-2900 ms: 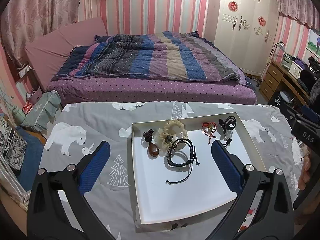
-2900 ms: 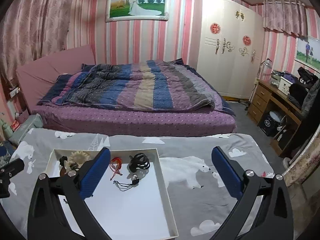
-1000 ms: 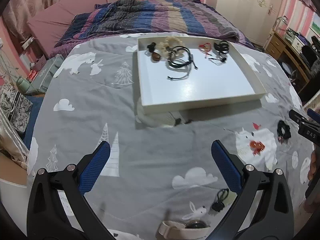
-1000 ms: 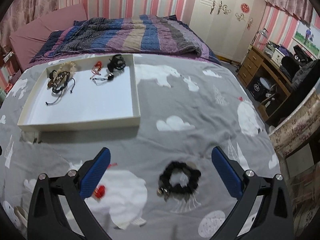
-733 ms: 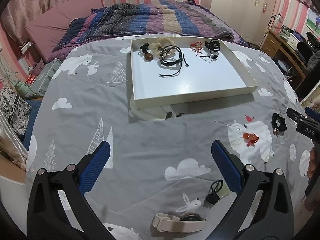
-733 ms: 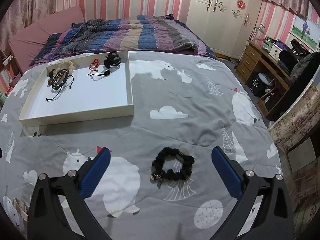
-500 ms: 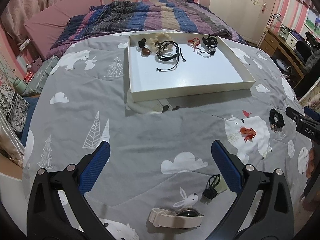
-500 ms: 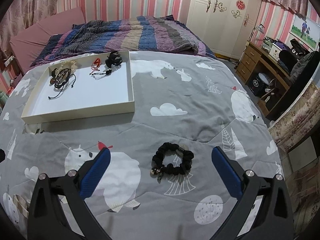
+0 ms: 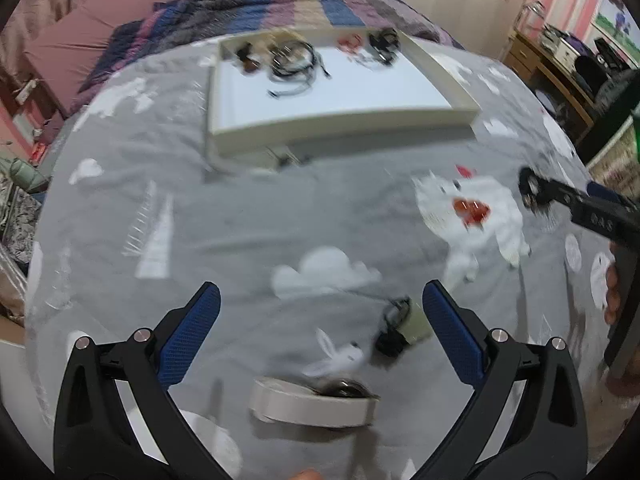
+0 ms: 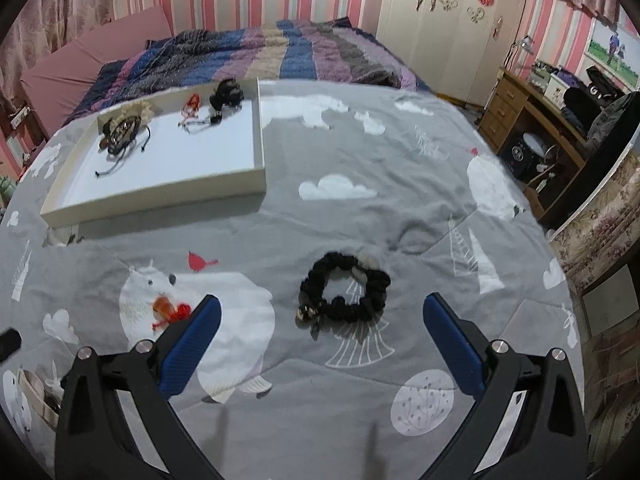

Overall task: Organize jewelry
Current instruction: 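Move left tool to jade pendant while right tool approaches black beaded bracelet, then close left tool on jade pendant cord while right tool grasps beaded bracelet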

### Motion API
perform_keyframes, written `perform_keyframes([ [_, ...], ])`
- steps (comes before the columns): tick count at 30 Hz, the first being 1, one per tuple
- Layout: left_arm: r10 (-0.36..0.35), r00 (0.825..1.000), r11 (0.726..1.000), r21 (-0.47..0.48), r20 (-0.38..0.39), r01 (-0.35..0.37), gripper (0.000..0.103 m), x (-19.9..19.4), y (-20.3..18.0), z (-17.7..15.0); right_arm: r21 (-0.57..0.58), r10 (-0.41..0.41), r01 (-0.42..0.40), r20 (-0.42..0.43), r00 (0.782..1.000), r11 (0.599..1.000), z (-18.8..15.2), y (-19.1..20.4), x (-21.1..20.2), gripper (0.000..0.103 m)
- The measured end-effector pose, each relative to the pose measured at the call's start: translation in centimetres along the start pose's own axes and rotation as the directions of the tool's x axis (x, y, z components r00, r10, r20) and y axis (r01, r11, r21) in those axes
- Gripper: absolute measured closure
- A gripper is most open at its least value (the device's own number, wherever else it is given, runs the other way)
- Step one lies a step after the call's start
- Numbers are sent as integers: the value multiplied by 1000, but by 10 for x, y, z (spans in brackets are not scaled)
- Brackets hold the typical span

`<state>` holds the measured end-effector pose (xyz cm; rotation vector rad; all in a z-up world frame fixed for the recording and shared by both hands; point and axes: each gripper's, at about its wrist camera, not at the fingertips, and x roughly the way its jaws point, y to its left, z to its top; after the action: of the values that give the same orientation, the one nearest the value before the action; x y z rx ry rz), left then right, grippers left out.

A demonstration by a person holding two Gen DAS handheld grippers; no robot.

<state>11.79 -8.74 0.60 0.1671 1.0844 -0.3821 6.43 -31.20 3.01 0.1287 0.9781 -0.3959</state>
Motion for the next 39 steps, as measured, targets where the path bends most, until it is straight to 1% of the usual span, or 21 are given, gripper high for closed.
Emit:
perform_keyframes([
  [5,-39,998,995,90,-46,43,3,15,-29,-17,-18,-11,11,-49,999,1000,-8,-3,14,2],
  [7,-40,998,993,113,-57,47,6,20,-37,-21,-36,-25,23,-62,998,999,-12,-3,19,2],
  [9,-53,995,990,128,-80,63,15,25,-41,-24,-45,-31,29,-67,997,999,-13,-3,22,2],
  [11,-68,993,989,125,-98,80,21,30,-42,-26,-44,-28,25,-69,997,999,-13,-4,25,3],
  [14,-80,990,989,117,-118,94,25,35,-40,-27,-33,-24,22,-78,997,999,-12,-6,29,3],
  [15,-79,989,989,119,-121,94,32,35,-40,-27,-29,-21,19,-80,997,999,-12,-7,29,3],
  [16,-77,989,988,122,-127,93,35,37,-40,-27,-25,-18,16,-85,996,1000,-11,-8,32,4],
  [18,-81,987,988,121,-137,98,43,40,-40,-26,-25,-15,13,-100,995,1000,-10,-9,37,16],
  [20,-97,984,986,121,-149,115,51,42,-40,-26,-23,-1,-2,-118,993,1000,-10,-9,42,22],
  [22,-111,982,984,120,-155,130,53,43,-39,-26,-15,5,-7,-126,992,1000,-9,-10,46,24],
  [23,-116,981,984,117,-153,134,54,42,-38,-26,-14,4,-6,-126,992,1000,-9,-10,47,27],
  [24,-115,982,984,117,-150,134,60,42,-37,-26,-15,4,-5,-127,992,1000,-8,-10,49,32],
  [25,-116,982,984,117,-149,134,61,41,-37,-26,-13,7,-9,-133,991,1000,-8,-11,51,34],
  [27,-141,978,981,110,-154,159,67,41,-34,-25,-11,20,-22,-149,989,1000,-6,-11,56,40],
  [31,-155,974,978,112,-164,175,70,40,-34,-24,10,36,-35,-162,986,999,-4,-14,63,44],
  [32,-156,974,978,113,-164,176,71,40,-34,-24,15,40,-38,-164,986,999,-4,-15,64,49],
  [34,-160,973,977,115,-164,180,72,40,-34,-23,27,51,-47,-169,984,999,-3,-18,66,52],
  [35,-163,973,977,114,-165,183,77,39,-34,-23,31,54,-49,-168,984,998,-3,-19,66,56],
  [36,-161,974,977,116,-162,180,83,39,-33,-22,35,54,-49,-167,984,998,-2,-20,67,60],
  [38,-158,975,977,116,-158,177,91,37,-32,-21,43,61,-54,-163,985,998,-2,-22,66,67],
  [39,-158,974,977,115,-160,178,91,36,-31,-20,46,61,-54,-162,985,997,-2,-23,67,71],
])
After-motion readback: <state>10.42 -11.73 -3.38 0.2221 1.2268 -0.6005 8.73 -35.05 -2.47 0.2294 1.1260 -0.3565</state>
